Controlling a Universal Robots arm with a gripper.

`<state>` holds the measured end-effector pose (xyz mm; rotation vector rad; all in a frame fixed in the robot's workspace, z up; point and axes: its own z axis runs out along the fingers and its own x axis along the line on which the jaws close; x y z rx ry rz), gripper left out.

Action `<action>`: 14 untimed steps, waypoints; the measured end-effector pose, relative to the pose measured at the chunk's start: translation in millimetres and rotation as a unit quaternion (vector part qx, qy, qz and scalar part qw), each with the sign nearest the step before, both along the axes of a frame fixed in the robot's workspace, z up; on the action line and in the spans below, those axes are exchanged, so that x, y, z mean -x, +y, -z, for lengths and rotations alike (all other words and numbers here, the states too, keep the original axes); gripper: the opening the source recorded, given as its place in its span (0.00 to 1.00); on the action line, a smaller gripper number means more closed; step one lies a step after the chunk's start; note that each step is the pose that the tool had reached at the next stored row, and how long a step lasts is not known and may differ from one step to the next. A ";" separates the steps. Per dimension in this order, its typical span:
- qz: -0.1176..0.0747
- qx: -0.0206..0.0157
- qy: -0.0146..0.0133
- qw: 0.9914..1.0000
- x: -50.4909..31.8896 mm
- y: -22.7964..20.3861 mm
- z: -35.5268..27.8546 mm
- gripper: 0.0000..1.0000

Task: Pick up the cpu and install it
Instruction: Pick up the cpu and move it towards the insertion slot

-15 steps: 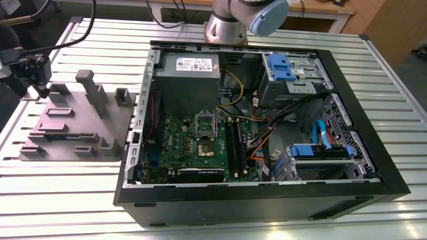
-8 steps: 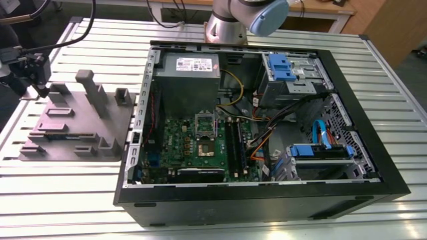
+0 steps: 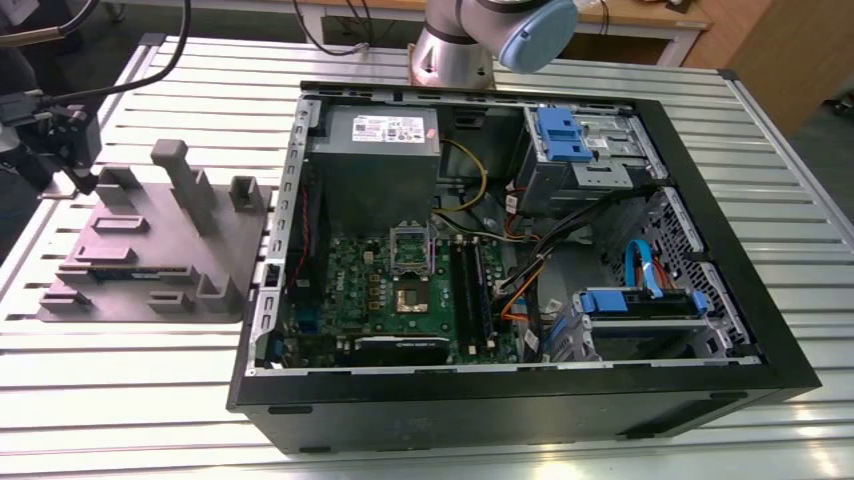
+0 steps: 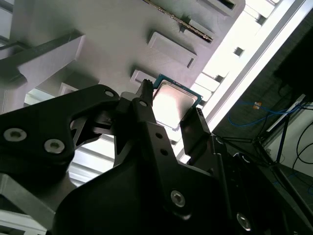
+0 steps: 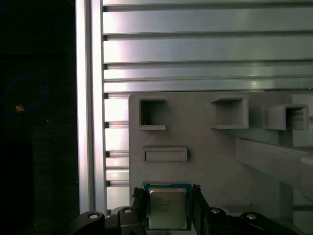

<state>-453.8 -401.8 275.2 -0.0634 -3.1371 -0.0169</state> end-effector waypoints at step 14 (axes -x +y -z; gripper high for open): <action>0.000 0.000 0.000 1.000 0.0 0.0 -2.0 0.47</action>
